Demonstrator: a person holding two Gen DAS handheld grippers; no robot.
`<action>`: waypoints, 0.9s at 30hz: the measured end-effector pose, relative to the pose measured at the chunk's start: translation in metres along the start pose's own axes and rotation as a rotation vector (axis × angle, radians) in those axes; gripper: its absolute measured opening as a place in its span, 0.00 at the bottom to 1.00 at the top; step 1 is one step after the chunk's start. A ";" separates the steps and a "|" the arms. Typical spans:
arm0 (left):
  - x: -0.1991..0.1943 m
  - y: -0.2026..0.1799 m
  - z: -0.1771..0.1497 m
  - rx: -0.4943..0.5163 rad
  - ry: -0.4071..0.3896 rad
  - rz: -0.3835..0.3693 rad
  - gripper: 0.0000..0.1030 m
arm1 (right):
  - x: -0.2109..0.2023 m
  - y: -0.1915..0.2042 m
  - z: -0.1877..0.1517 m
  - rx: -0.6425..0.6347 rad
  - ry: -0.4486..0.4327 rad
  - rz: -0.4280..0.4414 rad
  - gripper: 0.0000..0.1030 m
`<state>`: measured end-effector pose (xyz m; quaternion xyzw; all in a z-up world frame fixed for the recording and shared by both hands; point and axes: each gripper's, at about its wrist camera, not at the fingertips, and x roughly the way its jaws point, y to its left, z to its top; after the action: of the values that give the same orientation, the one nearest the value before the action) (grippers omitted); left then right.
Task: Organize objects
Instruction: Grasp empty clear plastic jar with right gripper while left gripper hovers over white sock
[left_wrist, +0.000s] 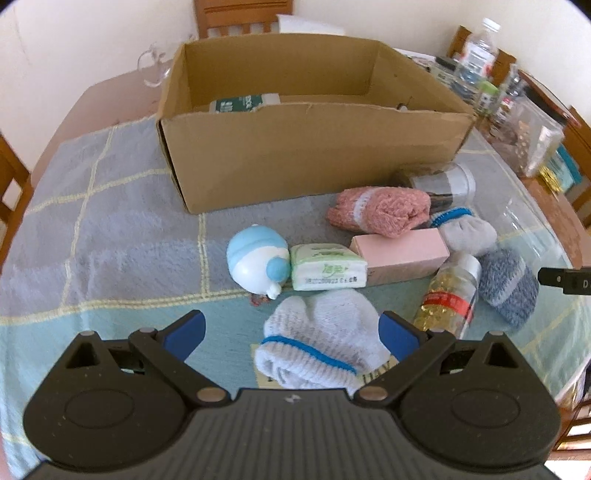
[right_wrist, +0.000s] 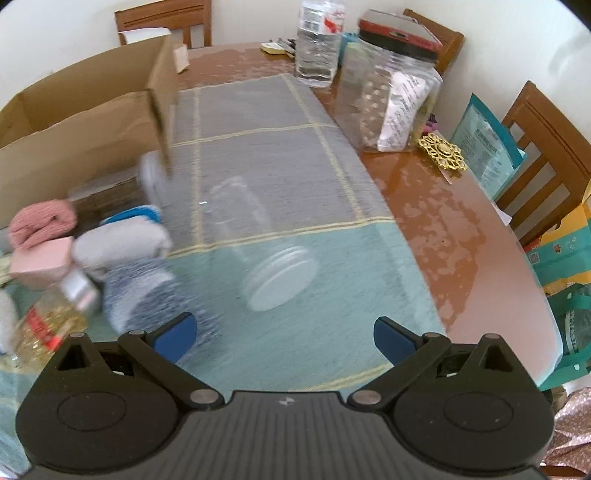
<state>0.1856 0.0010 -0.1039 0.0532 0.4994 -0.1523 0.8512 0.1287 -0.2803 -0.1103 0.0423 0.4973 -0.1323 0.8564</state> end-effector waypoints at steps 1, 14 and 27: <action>0.002 -0.001 0.000 -0.013 0.006 0.005 0.97 | 0.004 -0.005 0.003 0.003 0.003 0.001 1.00; 0.012 -0.010 0.000 -0.033 0.033 0.066 0.97 | 0.039 -0.041 0.022 -0.042 0.054 0.027 1.00; 0.013 -0.011 0.001 0.009 0.043 0.055 0.97 | 0.041 -0.040 0.038 0.035 0.092 0.195 1.00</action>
<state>0.1892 -0.0128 -0.1139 0.0737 0.5151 -0.1299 0.8440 0.1695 -0.3342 -0.1241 0.1115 0.5274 -0.0550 0.8405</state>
